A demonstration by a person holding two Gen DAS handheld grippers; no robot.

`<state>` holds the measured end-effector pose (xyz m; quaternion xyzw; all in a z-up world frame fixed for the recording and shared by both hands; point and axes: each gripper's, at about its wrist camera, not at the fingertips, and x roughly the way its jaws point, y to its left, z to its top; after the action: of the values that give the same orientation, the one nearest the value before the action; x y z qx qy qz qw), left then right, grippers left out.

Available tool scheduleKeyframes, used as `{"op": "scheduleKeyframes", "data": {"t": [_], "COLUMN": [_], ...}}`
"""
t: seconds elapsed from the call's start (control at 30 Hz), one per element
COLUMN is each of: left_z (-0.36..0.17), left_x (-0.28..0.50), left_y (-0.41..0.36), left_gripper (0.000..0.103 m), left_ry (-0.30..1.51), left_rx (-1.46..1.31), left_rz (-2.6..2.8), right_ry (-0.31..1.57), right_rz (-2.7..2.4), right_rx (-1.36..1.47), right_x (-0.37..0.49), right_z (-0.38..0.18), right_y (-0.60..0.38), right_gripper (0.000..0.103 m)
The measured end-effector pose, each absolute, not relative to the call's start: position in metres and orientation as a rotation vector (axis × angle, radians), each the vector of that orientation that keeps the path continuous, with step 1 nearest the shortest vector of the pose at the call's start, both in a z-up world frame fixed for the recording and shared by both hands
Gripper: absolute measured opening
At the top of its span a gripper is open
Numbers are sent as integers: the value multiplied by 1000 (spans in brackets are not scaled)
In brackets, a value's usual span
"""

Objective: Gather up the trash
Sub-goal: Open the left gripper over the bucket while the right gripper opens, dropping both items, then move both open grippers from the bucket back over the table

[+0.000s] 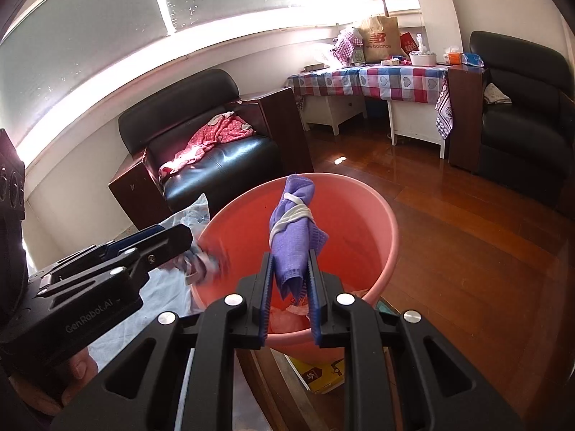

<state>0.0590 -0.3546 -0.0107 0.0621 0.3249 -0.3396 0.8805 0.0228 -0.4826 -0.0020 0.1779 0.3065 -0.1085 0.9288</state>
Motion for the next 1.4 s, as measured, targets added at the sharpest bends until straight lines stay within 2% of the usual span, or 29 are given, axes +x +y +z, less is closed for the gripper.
{"op": "scheduleKeyframes", "data": {"t": [0.17,0.47,0.8,0.83,0.87,0.9,0.97,1.4], "left_z": [-11,-9,-5,-4,-3,-2,-1,8], "left_x": [59,53,47,46,44,44,42,37], "left_y": [-355,-351,-346,-345,-343,-342,-340,-316], "left_gripper": [35,48,56,56,56,56,57,57], "left_ry": [678,666,655,652,650,648,647,632], "left_rx": [125,108,95,92,90,88,83,47], "left_rz": [-710,-711,-716,-717,-717,-716,-716,-700], "right_ry": [634,637,678,681,684,683,679,662], "right_rz": [-225,-229,-259,-257,-254,-250,-250,-218], "right_rx": [370,374,382,383,385,388,381,340], "right_x": [23,24,32,33,34,34,34,35], "right_z": [-4,-8,-13,-14,-14,-14,-13,-4], "right_y": [-483,-483,-486,-486,-486,-486,-485,-474], "right_gripper": [18,18,19,19,24,34,40,40]}}
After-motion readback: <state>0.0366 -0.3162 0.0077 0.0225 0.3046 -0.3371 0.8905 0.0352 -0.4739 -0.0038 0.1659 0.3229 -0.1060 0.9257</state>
